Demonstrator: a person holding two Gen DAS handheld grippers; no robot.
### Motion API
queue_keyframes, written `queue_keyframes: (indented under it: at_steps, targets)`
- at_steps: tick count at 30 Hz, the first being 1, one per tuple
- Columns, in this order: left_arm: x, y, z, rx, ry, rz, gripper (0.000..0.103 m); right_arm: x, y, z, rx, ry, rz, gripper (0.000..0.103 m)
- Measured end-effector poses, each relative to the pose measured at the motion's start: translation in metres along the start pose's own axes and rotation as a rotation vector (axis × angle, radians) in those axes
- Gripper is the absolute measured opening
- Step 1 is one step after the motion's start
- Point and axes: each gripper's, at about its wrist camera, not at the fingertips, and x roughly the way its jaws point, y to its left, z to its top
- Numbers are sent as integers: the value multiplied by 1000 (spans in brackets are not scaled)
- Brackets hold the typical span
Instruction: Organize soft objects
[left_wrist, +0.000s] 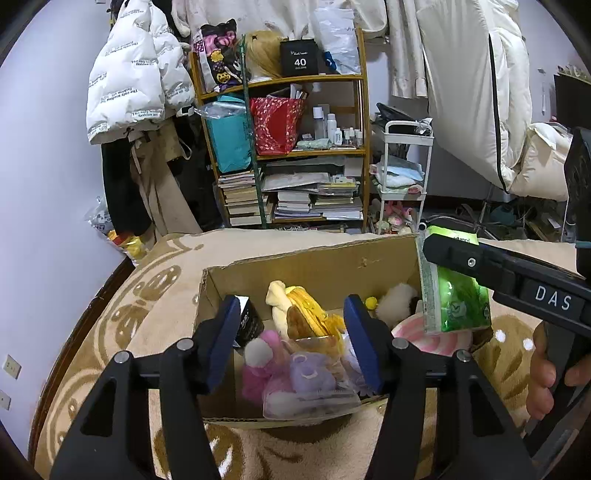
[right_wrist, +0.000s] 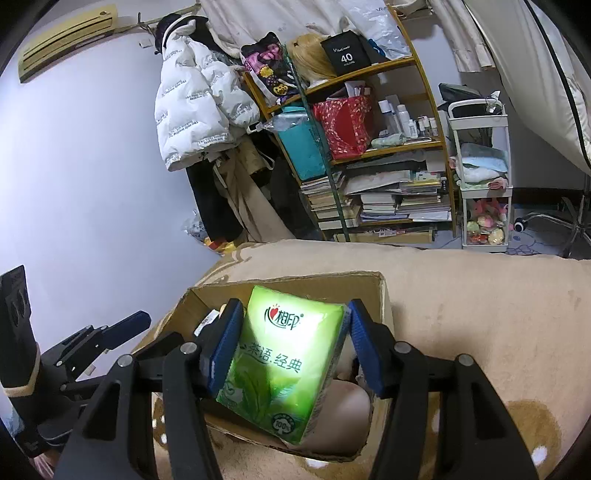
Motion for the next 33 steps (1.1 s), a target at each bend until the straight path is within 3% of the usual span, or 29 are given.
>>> queue_keyframes:
  at_steps: [7, 20, 22, 25, 33]
  targets:
    - [-5, 6, 0, -41, 40, -14, 76, -3, 2, 0, -15, 5, -9, 70]
    - [-39, 14, -7, -37, -8, 75, 96, -26, 16, -3, -50, -14, -39, 90]
    - [-44, 15, -8, -43, -10, 77, 97, -32, 18, -5, -56, -9, -41, 91]
    - [-54, 17, -10, -50, -15, 84, 98, -41, 22, -8, -67, -12, -58, 101]
    - [-90, 22, -16, -60, -58, 131, 101, -70, 31, -16, -84, -26, -99, 103]
